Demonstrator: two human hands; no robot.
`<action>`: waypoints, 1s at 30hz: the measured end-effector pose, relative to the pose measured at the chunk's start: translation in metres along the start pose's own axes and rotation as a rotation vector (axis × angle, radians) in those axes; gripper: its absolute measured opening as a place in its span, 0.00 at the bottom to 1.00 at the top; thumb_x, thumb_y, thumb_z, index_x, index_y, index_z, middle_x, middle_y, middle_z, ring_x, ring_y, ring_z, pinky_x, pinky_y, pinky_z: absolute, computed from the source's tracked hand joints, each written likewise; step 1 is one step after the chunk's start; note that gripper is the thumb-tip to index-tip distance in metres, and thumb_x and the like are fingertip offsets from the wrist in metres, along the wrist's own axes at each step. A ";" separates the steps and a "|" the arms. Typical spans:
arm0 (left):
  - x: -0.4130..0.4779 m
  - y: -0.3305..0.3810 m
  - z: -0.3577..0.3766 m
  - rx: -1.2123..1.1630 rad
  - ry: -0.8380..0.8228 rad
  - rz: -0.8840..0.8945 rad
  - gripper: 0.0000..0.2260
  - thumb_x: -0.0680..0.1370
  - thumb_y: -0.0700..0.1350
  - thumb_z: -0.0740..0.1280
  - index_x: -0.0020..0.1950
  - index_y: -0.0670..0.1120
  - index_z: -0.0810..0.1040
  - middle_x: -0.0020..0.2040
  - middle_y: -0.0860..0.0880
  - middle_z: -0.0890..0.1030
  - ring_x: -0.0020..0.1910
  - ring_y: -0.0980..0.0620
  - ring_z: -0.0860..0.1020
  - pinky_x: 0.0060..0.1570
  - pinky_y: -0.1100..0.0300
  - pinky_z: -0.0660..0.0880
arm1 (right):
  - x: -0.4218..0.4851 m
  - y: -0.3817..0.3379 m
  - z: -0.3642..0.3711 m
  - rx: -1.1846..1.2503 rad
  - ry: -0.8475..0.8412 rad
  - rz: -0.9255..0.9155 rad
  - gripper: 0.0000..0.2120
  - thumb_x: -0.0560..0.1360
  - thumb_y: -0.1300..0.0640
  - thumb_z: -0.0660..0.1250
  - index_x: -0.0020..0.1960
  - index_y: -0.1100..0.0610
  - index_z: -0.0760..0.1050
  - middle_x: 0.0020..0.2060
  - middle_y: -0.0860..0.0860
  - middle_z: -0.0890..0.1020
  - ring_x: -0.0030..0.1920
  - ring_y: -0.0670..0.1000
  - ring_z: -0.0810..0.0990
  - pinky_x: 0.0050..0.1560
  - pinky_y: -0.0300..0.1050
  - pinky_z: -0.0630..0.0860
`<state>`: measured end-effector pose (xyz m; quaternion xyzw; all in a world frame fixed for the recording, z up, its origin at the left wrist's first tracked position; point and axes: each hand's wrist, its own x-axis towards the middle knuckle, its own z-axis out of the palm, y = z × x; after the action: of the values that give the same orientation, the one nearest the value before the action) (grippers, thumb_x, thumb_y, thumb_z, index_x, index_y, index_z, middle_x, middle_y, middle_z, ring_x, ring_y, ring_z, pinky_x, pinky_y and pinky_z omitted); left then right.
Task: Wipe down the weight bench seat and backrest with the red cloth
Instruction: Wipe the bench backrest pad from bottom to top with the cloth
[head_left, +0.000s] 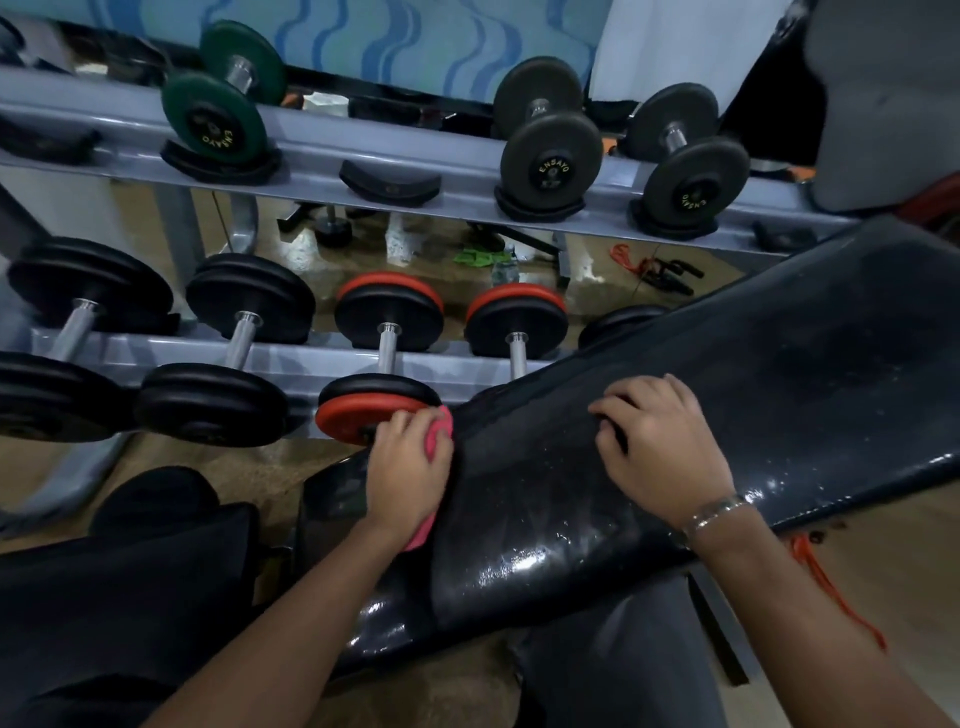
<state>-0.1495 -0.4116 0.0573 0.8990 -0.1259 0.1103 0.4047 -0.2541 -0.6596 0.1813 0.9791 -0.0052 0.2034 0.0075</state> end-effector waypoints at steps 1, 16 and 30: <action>0.010 -0.001 0.004 0.032 -0.003 -0.088 0.15 0.81 0.53 0.58 0.62 0.51 0.79 0.56 0.50 0.78 0.56 0.46 0.74 0.57 0.48 0.74 | 0.001 -0.001 0.001 -0.010 -0.001 -0.006 0.09 0.75 0.58 0.69 0.54 0.54 0.83 0.52 0.50 0.81 0.58 0.55 0.79 0.74 0.62 0.65; -0.010 0.012 0.001 -0.016 -0.022 0.016 0.10 0.80 0.43 0.61 0.60 0.49 0.76 0.53 0.50 0.75 0.53 0.46 0.75 0.53 0.51 0.72 | -0.001 -0.002 0.007 -0.077 0.045 -0.026 0.08 0.76 0.58 0.66 0.53 0.54 0.82 0.51 0.51 0.81 0.56 0.57 0.78 0.73 0.61 0.65; -0.026 0.024 0.000 0.011 -0.010 -0.003 0.08 0.80 0.42 0.61 0.58 0.49 0.75 0.53 0.52 0.75 0.53 0.47 0.74 0.53 0.50 0.73 | -0.001 -0.005 0.005 -0.104 0.033 -0.006 0.10 0.77 0.55 0.63 0.54 0.54 0.82 0.52 0.51 0.81 0.56 0.56 0.78 0.73 0.60 0.65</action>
<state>-0.1821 -0.4236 0.0666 0.9018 -0.1262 0.1058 0.3994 -0.2533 -0.6547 0.1763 0.9739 -0.0127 0.2188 0.0593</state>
